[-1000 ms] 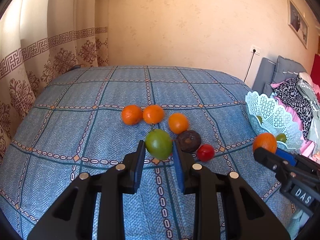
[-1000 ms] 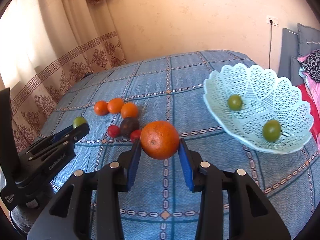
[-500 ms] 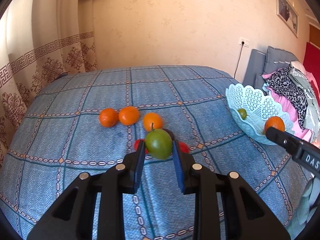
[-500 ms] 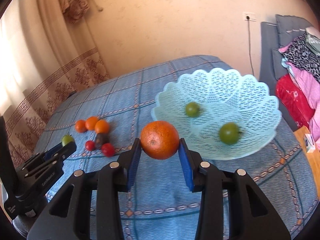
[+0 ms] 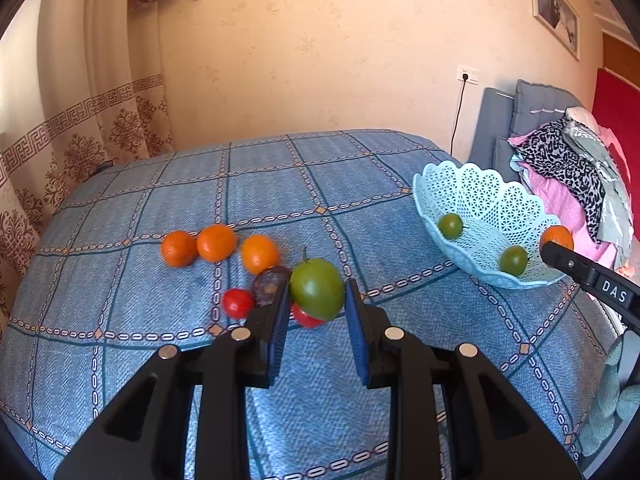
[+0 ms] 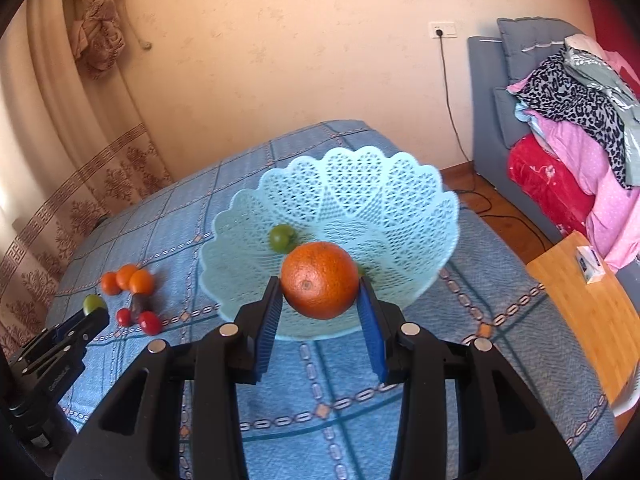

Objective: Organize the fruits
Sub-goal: 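Carry the orange and green tomato over the basket and open both tools to release them, then move the left tool back to the pile and grasp a red tomato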

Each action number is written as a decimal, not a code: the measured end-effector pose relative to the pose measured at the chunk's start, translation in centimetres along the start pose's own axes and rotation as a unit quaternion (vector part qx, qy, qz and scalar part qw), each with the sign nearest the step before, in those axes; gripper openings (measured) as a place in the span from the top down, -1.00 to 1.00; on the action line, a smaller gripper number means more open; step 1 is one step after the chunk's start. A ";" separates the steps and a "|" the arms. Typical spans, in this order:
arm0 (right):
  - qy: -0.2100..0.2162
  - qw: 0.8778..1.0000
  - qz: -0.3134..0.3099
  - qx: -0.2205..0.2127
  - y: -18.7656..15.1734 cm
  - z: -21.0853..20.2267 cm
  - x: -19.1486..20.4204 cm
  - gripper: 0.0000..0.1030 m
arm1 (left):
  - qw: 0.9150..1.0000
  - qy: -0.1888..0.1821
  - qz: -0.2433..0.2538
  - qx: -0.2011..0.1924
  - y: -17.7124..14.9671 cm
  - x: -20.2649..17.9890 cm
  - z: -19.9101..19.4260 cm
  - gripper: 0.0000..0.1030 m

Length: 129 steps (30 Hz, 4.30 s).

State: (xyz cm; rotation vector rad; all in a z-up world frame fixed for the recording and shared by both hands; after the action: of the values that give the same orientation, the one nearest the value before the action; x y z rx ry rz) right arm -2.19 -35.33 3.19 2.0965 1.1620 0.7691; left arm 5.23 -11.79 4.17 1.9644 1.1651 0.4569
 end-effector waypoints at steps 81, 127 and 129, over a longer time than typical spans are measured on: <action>0.047 0.997 -0.067 -0.012 -2.8 -1.1 6.8 -0.35 | 0.997 0.013 -0.076 0.017 0.1 6.7 2.7 -0.58; 0.106 0.972 -0.200 0.068 -6.8 3.4 17.5 -0.35 | 0.995 0.038 -0.092 0.024 -1.8 10.2 2.4 0.49; 0.112 0.969 -0.209 0.075 -6.9 4.0 18.4 -0.35 | 0.994 0.042 -0.100 0.024 -1.9 10.7 2.3 0.49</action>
State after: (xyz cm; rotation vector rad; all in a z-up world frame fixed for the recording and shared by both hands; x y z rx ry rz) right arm 5.34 -17.20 -0.94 1.8143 1.7627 0.7430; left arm 11.04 -3.17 0.37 1.8589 1.4225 0.4139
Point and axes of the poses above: each gripper's, at about its wrist camera, not at the fingertips, and z roughly the way its jaws point, x to its left, y to its top, the point moved 6 cm from there along z, roughly the way its jaws point, and after that the axes turned 7 degrees about -y, right-handed, at the moved point
